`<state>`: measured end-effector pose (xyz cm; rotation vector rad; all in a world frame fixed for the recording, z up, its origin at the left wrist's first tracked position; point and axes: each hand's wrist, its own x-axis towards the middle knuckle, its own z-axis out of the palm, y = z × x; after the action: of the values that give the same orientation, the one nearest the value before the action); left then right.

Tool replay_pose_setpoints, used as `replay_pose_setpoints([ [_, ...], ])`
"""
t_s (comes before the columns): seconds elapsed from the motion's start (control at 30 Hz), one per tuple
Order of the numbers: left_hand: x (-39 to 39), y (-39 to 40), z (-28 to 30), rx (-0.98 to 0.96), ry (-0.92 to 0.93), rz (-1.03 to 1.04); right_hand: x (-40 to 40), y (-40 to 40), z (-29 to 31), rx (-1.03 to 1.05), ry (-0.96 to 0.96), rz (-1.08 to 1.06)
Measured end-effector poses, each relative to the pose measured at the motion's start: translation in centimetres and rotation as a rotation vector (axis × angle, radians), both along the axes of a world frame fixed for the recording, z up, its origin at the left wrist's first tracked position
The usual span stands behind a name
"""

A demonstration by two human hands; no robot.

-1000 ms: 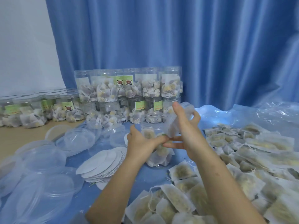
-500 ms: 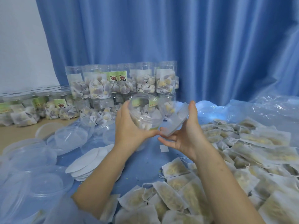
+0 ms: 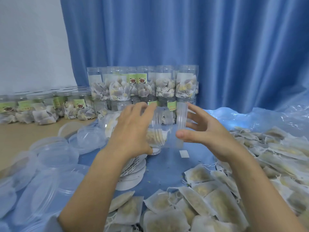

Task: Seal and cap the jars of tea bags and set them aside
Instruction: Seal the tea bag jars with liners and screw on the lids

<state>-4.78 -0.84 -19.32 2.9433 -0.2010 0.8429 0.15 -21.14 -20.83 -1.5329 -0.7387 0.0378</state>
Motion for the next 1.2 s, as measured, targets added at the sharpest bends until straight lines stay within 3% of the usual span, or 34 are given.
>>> replay_pose_setpoints([
  [0.33,-0.8,-0.4,-0.9,-0.131,0.025,-0.033,-1.3,1.3,0.8,-0.290,-0.348,-0.019],
  [0.53,-1.1,-0.5,-1.0,-0.154,0.038,-0.059,-0.9,0.8,0.4,-0.369,-0.332,0.029],
  [0.83,-1.1,-0.2,-0.9,-0.151,0.059,-0.050,-1.0,1.6,0.5,-0.502,-0.519,0.028],
  [0.93,-1.1,-0.3,-1.1,-0.139,0.044,-0.027,-1.3,1.9,0.2,-0.432,-0.451,-0.046],
  [1.07,-0.9,-1.3,-1.3,-0.078,-0.076,-0.021,-1.3,2.1,0.0,-0.249,-0.138,-0.217],
  [1.2,-0.8,-1.7,-1.5,-0.021,-0.175,-0.030,-1.3,2.3,0.1,-0.222,-0.028,-0.246],
])
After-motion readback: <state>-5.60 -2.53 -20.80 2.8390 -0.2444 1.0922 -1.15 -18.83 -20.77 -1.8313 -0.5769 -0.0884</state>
